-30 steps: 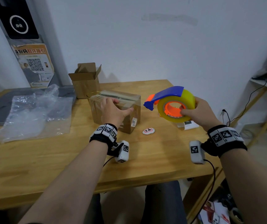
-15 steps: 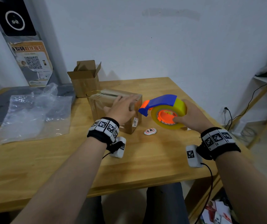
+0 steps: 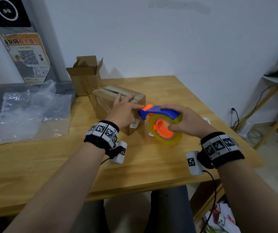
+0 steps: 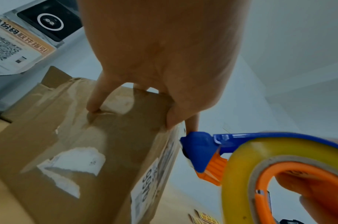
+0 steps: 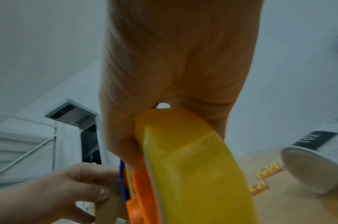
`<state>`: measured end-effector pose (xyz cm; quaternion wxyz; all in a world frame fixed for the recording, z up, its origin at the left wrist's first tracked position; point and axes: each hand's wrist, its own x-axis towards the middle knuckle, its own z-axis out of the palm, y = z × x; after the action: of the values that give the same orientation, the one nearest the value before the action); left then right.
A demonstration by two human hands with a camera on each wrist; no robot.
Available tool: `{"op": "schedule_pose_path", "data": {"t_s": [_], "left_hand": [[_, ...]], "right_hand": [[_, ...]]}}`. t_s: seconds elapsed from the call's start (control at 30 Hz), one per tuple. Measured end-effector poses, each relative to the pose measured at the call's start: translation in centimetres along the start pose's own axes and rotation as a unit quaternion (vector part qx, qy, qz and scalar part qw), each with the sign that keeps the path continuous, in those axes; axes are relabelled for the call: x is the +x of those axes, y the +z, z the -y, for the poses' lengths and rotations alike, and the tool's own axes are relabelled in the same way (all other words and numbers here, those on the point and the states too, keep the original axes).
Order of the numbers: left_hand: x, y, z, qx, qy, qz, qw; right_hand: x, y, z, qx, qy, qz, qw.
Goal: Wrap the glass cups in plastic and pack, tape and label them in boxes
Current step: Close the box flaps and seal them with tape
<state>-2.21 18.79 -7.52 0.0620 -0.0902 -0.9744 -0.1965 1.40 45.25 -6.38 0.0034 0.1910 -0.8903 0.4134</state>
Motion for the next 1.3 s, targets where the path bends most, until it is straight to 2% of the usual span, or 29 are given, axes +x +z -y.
{"op": "schedule_pose_path", "data": {"t_s": [0.17,0.4,0.57,0.73,0.87,0.97,1.03,1.17,1.23,1.3], "left_hand": [[-0.6,-0.2,-1.5,0.004,-0.041,0.002,0.999],[-0.6,-0.7,-2.3,-0.002,-0.055,0.020,0.998],[-1.4,-0.7,-3.2,-0.016,-0.068,0.015,0.997],[-1.4,-0.8,-2.7,-0.090,-0.037,-0.038,0.995],[-0.7,-1.9,-2.1,-0.156,-0.047,-0.063,0.985],[0.0,-3.1,-1.2,-0.117,-0.034,-0.046,0.991],[0.4,-3.4,-0.6,-0.075,-0.016,-0.022,0.997],[0.9,-3.5,0.5,-0.087,0.012,-0.012,0.996],[1.2,-3.6,1.4,-0.104,0.024,-0.001,0.994],[1.4,-4.0,2.5,-0.122,0.040,0.025,0.991]], "right_hand": [[0.6,0.0,2.8,-0.048,0.022,0.000,0.999],[1.8,-0.1,5.8,-0.082,0.074,-0.003,0.994],[1.9,0.8,5.4,-0.096,0.132,0.043,0.986],[2.1,-0.1,2.3,0.043,0.155,-0.098,0.982],[4.5,-1.1,0.9,0.169,0.162,-0.184,0.955],[7.5,-0.7,0.0,0.280,0.186,-0.213,0.917],[10.0,0.0,-0.6,0.353,0.203,-0.217,0.887],[14.6,1.3,-1.6,0.443,0.237,-0.219,0.837],[16.9,2.0,-2.5,0.458,0.271,-0.196,0.824],[20.0,2.8,-5.6,0.452,0.309,-0.159,0.821]]}}
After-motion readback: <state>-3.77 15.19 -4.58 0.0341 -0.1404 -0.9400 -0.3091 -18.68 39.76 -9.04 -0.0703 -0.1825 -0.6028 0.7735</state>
